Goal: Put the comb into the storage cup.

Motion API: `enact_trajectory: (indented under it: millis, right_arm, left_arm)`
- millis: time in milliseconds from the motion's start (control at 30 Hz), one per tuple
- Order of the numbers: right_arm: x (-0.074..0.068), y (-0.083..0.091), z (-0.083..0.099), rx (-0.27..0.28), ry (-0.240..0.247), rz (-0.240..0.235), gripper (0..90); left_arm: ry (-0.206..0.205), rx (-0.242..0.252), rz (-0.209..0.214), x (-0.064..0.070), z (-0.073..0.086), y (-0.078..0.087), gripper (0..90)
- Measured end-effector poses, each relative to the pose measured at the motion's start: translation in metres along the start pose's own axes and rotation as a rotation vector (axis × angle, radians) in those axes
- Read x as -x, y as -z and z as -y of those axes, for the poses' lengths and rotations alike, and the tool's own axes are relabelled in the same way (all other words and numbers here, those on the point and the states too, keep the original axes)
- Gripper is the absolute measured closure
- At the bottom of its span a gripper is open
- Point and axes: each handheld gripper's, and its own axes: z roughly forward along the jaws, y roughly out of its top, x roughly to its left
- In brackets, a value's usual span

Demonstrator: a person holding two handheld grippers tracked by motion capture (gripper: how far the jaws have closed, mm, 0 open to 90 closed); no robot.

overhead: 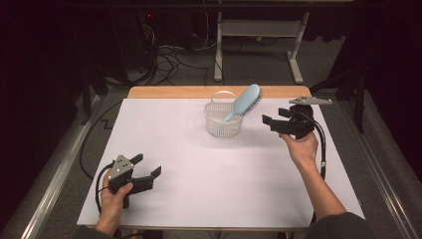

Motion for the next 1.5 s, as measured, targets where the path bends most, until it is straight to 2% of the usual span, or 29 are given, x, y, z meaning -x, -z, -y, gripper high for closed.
enact_trajectory:
  millis: [533, 1233, 1500]
  right_arm:
    - [0.01, 0.017, 0.013, 0.018, -0.017, 0.029, 29.4]
    - [0.018, 0.033, 0.026, 0.038, -0.03, 0.029, 28.4]
    - [0.022, 0.038, 0.032, 0.048, -0.051, 0.025, 28.4]
  left_arm:
    - [-0.004, 0.0, -0.003, 0.0, 0.0, 0.0, 18.2]
    - [-0.003, 0.0, -0.006, 0.0, 0.0, 0.0, 18.2]
    - [-0.003, 0.0, -0.007, 0.0, 0.0, 0.001, 18.2]
